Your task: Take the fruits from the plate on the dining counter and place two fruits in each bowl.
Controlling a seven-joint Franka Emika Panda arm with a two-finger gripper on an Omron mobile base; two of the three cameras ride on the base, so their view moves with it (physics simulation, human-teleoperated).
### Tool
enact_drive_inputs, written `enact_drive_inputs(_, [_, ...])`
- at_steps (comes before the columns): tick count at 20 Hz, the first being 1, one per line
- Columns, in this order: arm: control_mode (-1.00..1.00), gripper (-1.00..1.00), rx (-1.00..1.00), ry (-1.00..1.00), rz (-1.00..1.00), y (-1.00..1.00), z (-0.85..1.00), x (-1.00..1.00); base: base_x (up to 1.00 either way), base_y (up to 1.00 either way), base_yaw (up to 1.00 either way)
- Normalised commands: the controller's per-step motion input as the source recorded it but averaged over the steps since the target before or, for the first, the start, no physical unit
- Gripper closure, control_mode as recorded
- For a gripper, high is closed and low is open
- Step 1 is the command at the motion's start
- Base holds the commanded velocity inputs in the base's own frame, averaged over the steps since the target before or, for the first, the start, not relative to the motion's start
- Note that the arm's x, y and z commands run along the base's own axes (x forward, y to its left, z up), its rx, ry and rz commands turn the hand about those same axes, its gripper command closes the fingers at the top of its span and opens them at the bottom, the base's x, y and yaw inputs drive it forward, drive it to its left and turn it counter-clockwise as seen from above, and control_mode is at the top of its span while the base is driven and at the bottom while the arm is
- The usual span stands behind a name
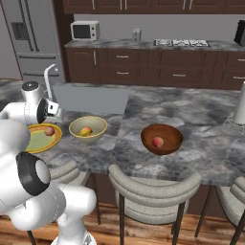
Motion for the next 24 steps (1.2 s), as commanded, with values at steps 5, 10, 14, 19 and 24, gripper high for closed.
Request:
enact_drive_inputs(5, [-1.0, -1.0, 0.0, -0.01, 0.06, 0.49, 0.0, 0.2, 0.0, 0.0, 0.0])
enact_drive_inputs(10, [-1.0, -1.0, -0.02, 0.0, 0.02, 0.41, -0.02, 0.15, 0.0, 0.0, 0.0])
enact_drive_inputs(14, [-1.0, -1.0, -0.01, -0.01, 0.0, 0.16, -0.13, 0.13, 0.0, 0.0, 0.0])
enact_drive_inputs(19, [-1.0, -1.0, 0.0, -0.02, 0.0, 0.0, -0.46, 0.08, 0.0, 0.0, 0.0])
enact_drive_inputs(24, [-1.0, -1.0, 0.0, 0.0, 0.0, 0.0, -0.53, 0.07, 0.0, 0.0, 0.0])
